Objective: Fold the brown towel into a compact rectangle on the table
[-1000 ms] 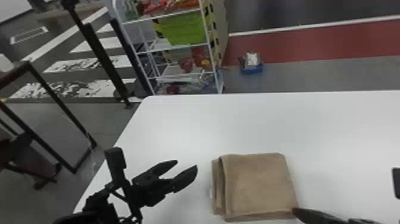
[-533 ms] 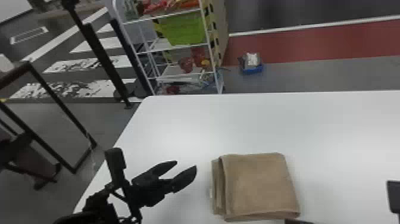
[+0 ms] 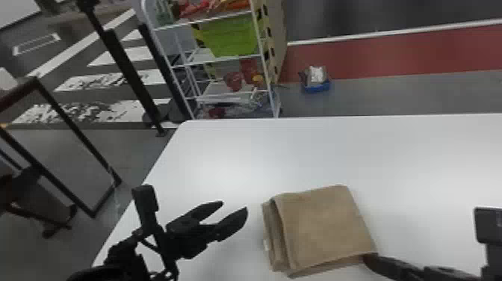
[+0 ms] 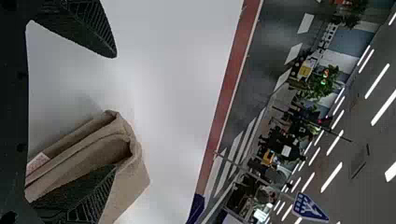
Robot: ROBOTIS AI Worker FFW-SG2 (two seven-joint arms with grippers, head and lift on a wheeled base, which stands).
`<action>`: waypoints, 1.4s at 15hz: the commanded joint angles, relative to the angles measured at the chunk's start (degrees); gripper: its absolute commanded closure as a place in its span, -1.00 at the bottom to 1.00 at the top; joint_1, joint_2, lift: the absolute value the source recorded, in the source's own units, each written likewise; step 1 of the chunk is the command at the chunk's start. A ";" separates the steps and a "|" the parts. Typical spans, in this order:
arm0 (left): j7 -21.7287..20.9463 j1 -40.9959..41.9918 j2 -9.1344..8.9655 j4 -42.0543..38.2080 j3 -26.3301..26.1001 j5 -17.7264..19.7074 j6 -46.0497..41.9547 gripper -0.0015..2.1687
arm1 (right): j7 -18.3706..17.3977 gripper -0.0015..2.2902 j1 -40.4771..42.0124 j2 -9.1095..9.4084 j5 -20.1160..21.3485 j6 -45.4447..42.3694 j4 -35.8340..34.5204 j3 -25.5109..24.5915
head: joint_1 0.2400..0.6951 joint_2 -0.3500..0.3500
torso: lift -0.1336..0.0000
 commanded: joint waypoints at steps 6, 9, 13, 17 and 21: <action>-0.73 0.17 -0.15 -0.24 0.64 0.23 0.61 -0.97 | -2.05 0.44 -11.38 0.05 0.40 -4.40 10.24 0.20 | 1.00 0.95 | -0.85; -0.73 -0.18 0.18 -0.15 0.90 0.41 0.61 -0.97 | -2.05 0.44 -19.73 0.05 0.49 -8.27 19.30 1.07 | 1.00 0.89 | -0.85; -0.82 -0.27 0.44 0.38 0.99 0.32 0.61 -0.97 | -0.91 0.44 -26.41 0.05 -0.48 -13.90 28.17 3.62 | 1.00 0.88 | -0.85; -0.73 -0.36 0.26 -0.15 0.64 0.06 1.49 -0.97 | 1.73 0.44 -30.37 0.05 -3.29 -13.72 32.66 5.38 | 1.00 0.92 | -0.85; -0.73 -0.27 0.00 -0.68 0.82 -0.30 2.89 -0.97 | 3.75 0.44 -26.41 0.05 -6.10 -9.15 25.80 3.10 | 1.00 0.98 | -0.85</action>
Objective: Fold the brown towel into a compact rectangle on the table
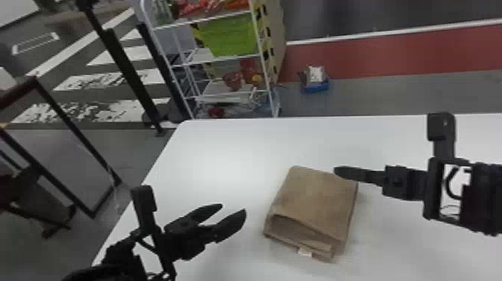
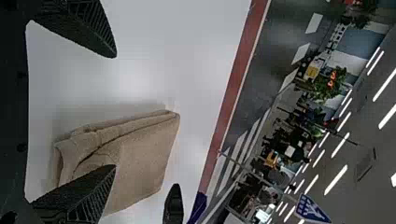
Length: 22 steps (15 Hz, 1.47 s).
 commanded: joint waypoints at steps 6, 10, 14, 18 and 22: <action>-0.08 -0.12 -0.06 2.72 -0.22 -0.06 -6.53 -0.97 | 0.04 0.44 18.20 -0.70 8.83 -10.68 -23.79 -8.70 | 1.00 0.89 | -0.85; 0.45 -1.00 0.21 5.27 -0.57 -0.06 -9.34 -0.97 | 1.44 0.44 28.39 -3.25 18.32 -22.11 -29.51 -14.24 | 1.00 0.62 | -0.85; 0.53 -1.62 0.29 6.32 -1.01 -0.24 -10.39 -0.97 | 4.17 0.29 36.48 -3.25 19.38 -34.77 -29.24 -17.49 | 1.00 0.36 | -0.85; 0.36 -0.91 0.03 6.68 -1.63 -0.94 -11.27 -0.67 | 6.63 -0.11 44.39 -2.81 18.67 -43.91 -32.05 -17.66 | 1.00 0.33 | -0.85; 3.00 0.32 0.29 6.15 -4.88 -1.47 -11.45 0.74 | 9.79 -0.11 47.91 -2.72 15.77 -45.49 -34.16 -19.25 | 1.00 0.35 | -0.85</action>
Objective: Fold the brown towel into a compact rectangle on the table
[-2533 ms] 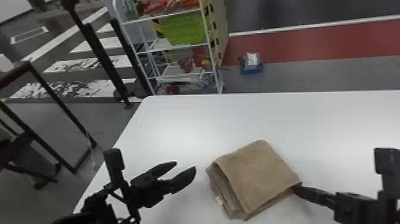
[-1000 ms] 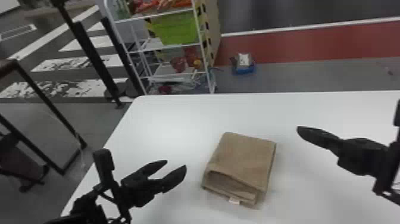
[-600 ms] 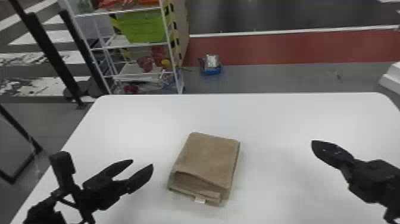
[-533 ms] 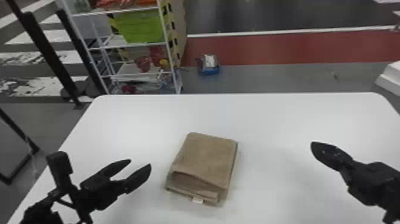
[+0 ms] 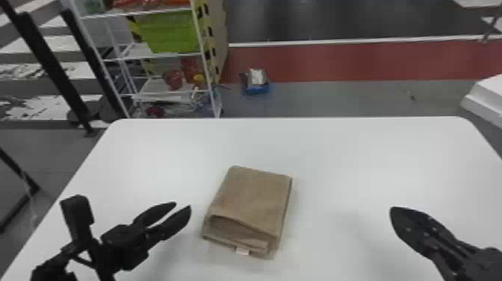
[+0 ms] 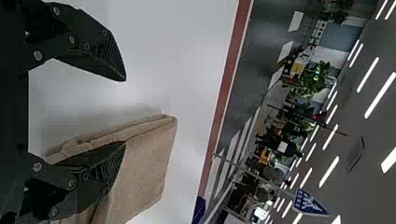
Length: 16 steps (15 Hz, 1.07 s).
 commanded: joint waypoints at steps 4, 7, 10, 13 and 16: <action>2.13 0.55 0.23 3.06 -6.01 -4.88 -5.91 0.74 | 2.13 -0.11 1.65 -0.16 -3.60 -0.44 -0.45 -1.57 | 1.00 0.28 | -0.85; 1.34 2.75 0.23 1.04 -6.10 -3.91 -6.08 0.74 | 2.22 -0.11 1.82 -0.43 -4.83 -0.79 -0.18 -2.62 | 1.00 0.19 | -0.85; 0.99 4.77 0.05 -0.98 -6.19 -2.94 -5.55 0.74 | 2.83 -0.11 1.29 -0.43 -6.23 -0.79 0.35 -2.80 | 1.00 0.14 | -0.85; 0.90 6.26 -0.36 -1.59 -6.71 -1.80 -5.73 0.74 | 3.18 -0.12 0.68 -0.51 -7.11 -0.97 1.31 -2.89 | 1.00 0.11 | -0.85; 0.99 7.32 -0.36 -1.68 -7.68 -1.36 -5.73 0.74 | 3.62 -0.12 -0.11 -0.51 -7.82 -0.97 2.72 -2.98 | 1.00 0.07 | -0.85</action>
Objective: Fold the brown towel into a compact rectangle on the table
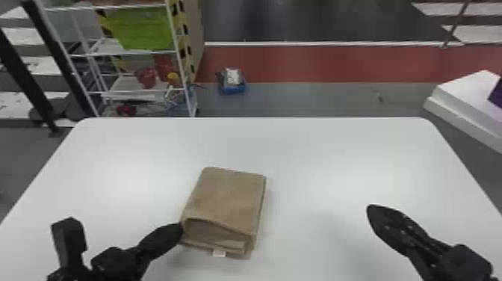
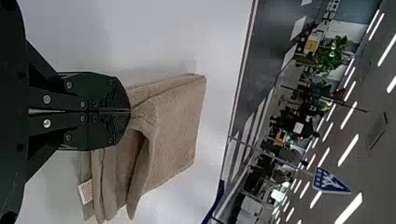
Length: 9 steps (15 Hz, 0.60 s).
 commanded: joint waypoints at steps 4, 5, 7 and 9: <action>-0.01 1.82 -0.15 -0.47 -2.17 0.58 0.43 0.74 | 0.94 -0.12 -0.35 0.07 -1.48 -1.06 1.61 -1.17 | 1.00 0.02 | -0.85; 0.08 2.70 -0.15 -1.44 -2.61 0.66 0.43 0.74 | 1.21 -0.12 -0.35 0.07 -1.66 -1.06 1.70 -1.52 | 1.00 -0.02 | -0.85; -0.01 4.02 -0.15 -4.25 -2.61 1.28 2.72 0.74 | 1.56 -0.12 -0.35 0.25 -1.92 -1.23 1.70 -1.96 | 1.00 -0.08 | -0.85; -0.01 5.16 -0.15 -6.97 -2.44 1.54 5.18 0.74 | 1.64 -0.12 -0.35 0.42 -2.10 -1.59 2.31 -2.23 | 1.00 -0.12 | -0.85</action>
